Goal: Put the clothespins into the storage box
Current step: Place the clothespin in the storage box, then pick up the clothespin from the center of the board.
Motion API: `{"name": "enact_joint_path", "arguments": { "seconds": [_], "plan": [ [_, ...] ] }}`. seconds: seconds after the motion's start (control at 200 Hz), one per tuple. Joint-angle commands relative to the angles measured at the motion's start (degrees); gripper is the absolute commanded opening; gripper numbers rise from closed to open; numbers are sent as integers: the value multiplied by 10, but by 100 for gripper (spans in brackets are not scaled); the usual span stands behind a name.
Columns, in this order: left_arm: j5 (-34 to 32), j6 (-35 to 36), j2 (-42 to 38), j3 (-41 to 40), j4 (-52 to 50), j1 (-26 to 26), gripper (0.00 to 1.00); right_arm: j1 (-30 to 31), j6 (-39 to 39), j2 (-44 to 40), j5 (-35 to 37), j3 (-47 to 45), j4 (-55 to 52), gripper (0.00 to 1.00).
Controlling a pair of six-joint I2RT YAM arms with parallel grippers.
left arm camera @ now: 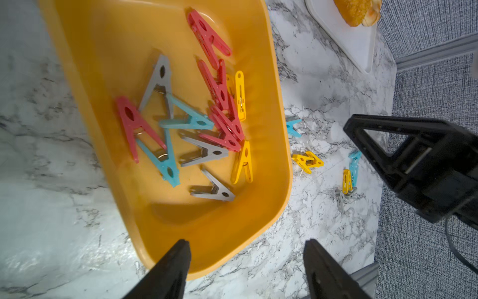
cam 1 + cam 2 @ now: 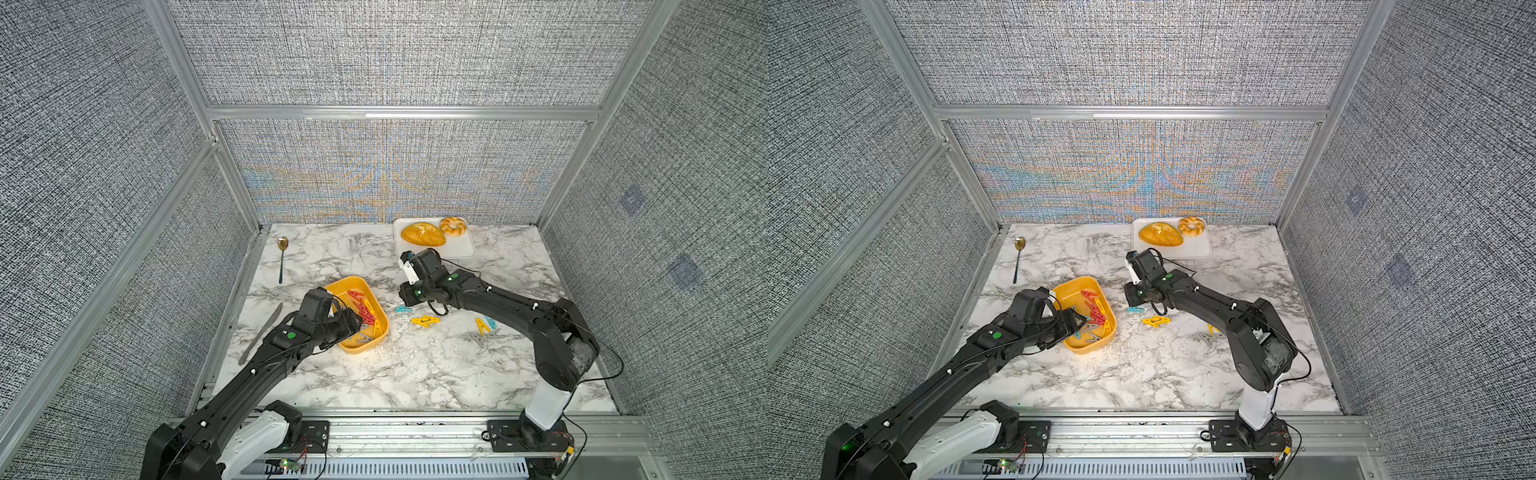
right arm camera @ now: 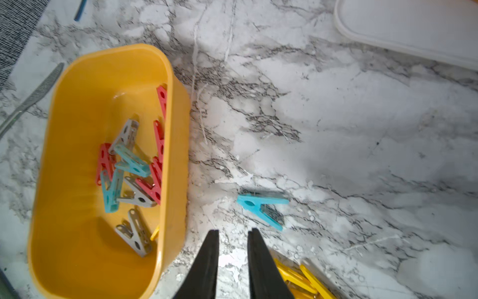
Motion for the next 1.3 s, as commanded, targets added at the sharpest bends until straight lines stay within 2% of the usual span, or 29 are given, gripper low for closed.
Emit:
{"name": "enact_joint_path", "arguments": {
  "seconds": [0.0, 0.13, 0.44, 0.826, 1.296],
  "plan": [
    [4, -7, 13, 2, 33, -21, 74, -14, 8, -4, 11, -32, 23, 25],
    [-2, -16, 25, -8, 52, -40, 73, -18, 0, -9, -5, -71, 34, 23],
    [0, -20, 45, -10, 78, -45, 74, -9, -7, -29, -5, -134, 51, 24],
    [-5, -21, 26, -16, 72, -46, 73, 3, -42, 67, 49, -30, 17, 27],
    [-6, -27, 14, -29, 70, -46, 74, 11, -93, 124, 74, 14, 8, 33]
  ]
}}
